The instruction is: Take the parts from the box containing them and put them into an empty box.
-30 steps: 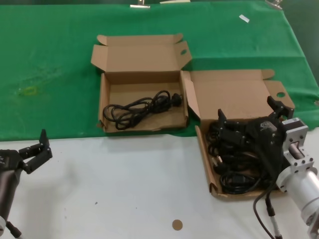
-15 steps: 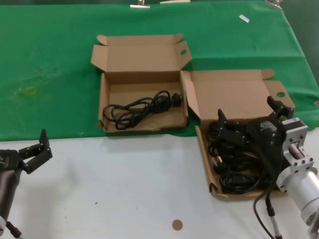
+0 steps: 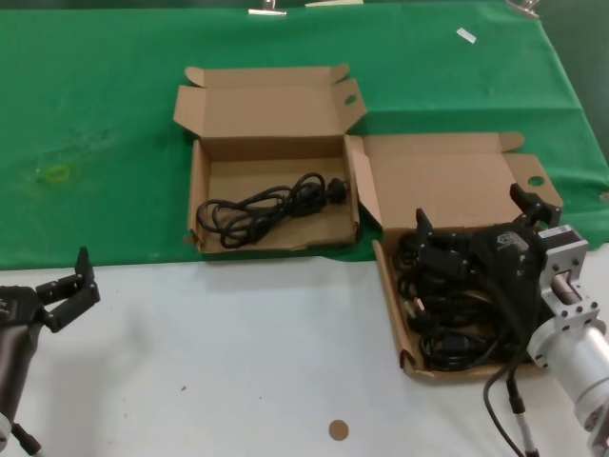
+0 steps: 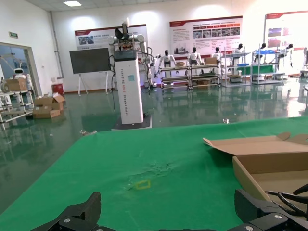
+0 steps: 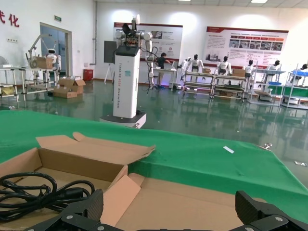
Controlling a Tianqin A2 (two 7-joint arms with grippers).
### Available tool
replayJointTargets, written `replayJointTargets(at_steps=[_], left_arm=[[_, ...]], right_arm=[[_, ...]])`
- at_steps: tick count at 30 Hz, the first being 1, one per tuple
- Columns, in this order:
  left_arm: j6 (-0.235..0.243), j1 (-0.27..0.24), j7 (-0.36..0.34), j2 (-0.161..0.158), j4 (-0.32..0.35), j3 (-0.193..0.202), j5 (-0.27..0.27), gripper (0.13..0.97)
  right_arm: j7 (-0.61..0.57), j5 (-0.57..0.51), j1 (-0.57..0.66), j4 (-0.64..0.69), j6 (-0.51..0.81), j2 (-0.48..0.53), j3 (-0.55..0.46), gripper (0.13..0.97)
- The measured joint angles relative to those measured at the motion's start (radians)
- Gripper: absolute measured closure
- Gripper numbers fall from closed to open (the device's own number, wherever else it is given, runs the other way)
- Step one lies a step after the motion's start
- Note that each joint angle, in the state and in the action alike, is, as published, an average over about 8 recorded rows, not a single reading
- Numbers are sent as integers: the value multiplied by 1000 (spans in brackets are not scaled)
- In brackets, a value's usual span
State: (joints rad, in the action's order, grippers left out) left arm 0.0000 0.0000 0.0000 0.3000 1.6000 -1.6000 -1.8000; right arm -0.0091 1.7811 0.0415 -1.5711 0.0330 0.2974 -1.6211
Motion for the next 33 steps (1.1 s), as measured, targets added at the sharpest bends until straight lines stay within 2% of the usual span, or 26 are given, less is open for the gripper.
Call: replayJointTargets(at_steps=[33], left_arm=[[0, 0, 0, 0, 0, 0, 0, 132]], right_arm=[[0, 0, 0, 0, 0, 0, 0, 129]])
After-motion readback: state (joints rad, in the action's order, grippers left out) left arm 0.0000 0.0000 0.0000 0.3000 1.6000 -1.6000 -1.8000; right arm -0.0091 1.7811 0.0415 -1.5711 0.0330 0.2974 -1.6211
